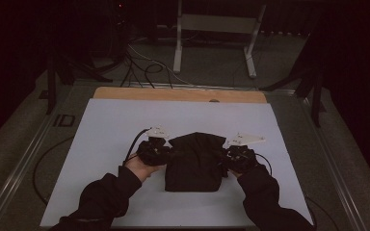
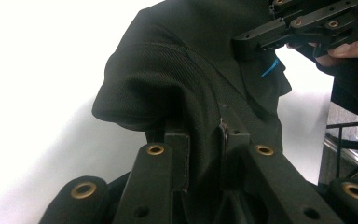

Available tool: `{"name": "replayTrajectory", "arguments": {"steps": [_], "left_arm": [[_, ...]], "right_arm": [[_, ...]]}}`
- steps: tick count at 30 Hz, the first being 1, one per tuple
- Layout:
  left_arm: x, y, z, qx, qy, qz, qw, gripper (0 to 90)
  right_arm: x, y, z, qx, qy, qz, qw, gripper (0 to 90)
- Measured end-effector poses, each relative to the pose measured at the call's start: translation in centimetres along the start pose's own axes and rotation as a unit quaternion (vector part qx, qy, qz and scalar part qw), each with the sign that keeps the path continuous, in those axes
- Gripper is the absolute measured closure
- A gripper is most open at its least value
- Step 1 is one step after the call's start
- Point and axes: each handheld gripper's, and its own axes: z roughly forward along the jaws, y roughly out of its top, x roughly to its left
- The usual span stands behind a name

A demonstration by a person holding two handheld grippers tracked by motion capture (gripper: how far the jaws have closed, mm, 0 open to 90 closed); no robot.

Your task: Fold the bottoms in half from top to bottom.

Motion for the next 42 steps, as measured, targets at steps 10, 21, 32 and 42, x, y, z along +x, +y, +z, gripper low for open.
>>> {"name": "replayTrajectory", "arguments": {"steps": [10, 21, 32, 42], "left_arm": [[1.3, 0.0, -1.9, -0.007, 0.002, -0.006, 1.0000, 78.4], [3.4, -0.3, -2.2, -0.007, -0.004, -0.019, 0.9998, 78.4], [5.0, -1.3, -0.9, 0.004, -0.012, -0.038, 0.9992, 78.4], [6.6, -2.1, 0.3, 0.009, -0.007, -0.057, 0.9983, 78.3]], "right_arm": [[0.7, 1.5, 1.0, -0.010, 0.009, -0.003, 0.9999, 79.1], [1.3, 2.5, 1.9, -0.015, 0.009, -0.015, 0.9997, 79.1], [1.0, 1.9, 3.8, 0.003, 0.007, -0.011, 0.9999, 79.0], [0.5, 1.7, 5.7, 0.020, 0.002, -0.009, 0.9998, 79.0]]}}
